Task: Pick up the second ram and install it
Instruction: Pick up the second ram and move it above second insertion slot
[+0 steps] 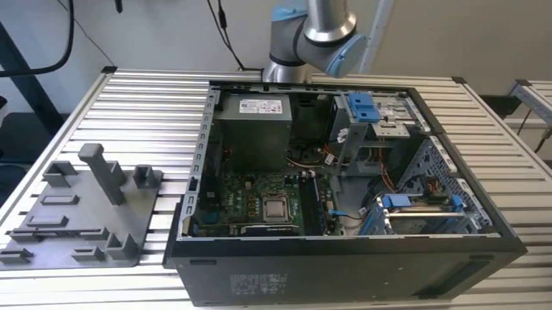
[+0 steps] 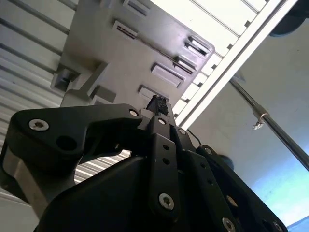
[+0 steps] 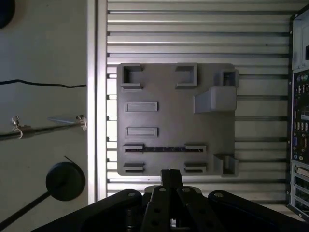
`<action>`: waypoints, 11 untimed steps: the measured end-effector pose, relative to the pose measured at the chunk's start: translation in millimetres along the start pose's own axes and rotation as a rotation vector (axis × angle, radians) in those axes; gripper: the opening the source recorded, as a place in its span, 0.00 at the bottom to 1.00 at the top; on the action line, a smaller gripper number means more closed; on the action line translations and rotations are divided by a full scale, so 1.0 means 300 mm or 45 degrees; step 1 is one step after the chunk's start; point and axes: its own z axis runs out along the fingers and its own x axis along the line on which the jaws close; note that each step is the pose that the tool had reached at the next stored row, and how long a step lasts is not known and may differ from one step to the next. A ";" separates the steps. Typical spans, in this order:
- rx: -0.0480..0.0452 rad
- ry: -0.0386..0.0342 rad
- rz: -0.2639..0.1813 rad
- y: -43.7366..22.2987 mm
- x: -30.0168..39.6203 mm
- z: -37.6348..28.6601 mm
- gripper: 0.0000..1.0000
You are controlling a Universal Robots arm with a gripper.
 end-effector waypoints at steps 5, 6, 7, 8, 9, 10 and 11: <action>0.000 0.0010 -0.001 0.000 0.000 0.000 0.11; 0.000 0.0010 -0.003 0.000 0.000 0.000 0.11; 0.000 0.0013 -0.006 0.000 0.000 0.000 0.11; 0.000 0.0015 -0.012 0.000 0.000 0.000 0.11; 0.000 0.0019 -0.022 0.000 0.000 0.000 0.11; 0.000 0.0026 -0.037 0.000 0.000 0.000 0.11; -0.001 0.0034 -0.055 0.000 0.000 0.000 0.11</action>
